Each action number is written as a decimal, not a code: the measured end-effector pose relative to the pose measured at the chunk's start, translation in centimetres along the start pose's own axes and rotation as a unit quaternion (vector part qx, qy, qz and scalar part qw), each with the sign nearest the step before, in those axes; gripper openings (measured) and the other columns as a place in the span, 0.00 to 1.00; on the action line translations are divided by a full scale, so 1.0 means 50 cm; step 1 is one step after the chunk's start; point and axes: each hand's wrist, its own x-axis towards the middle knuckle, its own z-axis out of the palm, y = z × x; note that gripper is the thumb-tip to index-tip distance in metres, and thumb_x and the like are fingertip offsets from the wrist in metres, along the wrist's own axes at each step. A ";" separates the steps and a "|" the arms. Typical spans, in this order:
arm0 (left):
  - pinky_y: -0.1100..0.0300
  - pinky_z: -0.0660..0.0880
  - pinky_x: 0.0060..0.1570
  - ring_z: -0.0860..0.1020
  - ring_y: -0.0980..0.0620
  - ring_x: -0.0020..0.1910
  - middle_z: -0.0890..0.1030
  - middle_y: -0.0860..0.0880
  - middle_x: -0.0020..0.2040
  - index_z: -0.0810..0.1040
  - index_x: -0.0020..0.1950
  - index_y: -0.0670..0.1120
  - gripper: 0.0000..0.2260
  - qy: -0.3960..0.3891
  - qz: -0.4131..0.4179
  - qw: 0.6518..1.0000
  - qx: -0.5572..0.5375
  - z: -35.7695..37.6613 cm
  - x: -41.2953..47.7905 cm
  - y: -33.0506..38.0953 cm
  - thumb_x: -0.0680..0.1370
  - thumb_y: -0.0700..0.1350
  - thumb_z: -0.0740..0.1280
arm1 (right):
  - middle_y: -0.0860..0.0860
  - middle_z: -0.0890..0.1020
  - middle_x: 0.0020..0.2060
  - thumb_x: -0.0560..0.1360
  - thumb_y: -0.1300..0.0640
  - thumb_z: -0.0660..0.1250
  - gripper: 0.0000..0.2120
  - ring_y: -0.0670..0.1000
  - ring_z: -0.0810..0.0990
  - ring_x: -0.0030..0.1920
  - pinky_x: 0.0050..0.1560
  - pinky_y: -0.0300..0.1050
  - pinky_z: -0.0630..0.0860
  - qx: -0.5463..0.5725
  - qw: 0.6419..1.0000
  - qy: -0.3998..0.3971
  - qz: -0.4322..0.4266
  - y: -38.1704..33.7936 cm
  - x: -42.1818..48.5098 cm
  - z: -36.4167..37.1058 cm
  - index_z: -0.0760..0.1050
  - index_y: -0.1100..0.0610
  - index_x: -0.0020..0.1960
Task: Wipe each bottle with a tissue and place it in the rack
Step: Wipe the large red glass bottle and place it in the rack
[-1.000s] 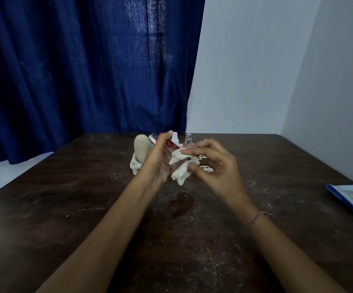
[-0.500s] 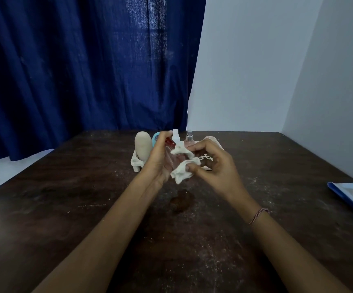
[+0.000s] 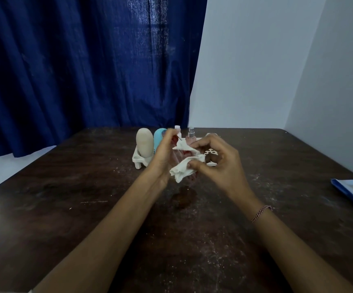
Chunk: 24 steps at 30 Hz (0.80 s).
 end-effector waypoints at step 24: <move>0.56 0.75 0.46 0.81 0.49 0.37 0.82 0.44 0.39 0.83 0.43 0.41 0.22 -0.028 -0.081 0.994 -0.072 -0.002 -0.017 0.011 0.77 0.58 0.61 | 0.50 0.78 0.45 0.67 0.58 0.75 0.12 0.43 0.72 0.48 0.48 0.32 0.70 -0.216 0.970 -0.033 -0.108 0.022 -0.002 0.011 0.79 0.58 0.49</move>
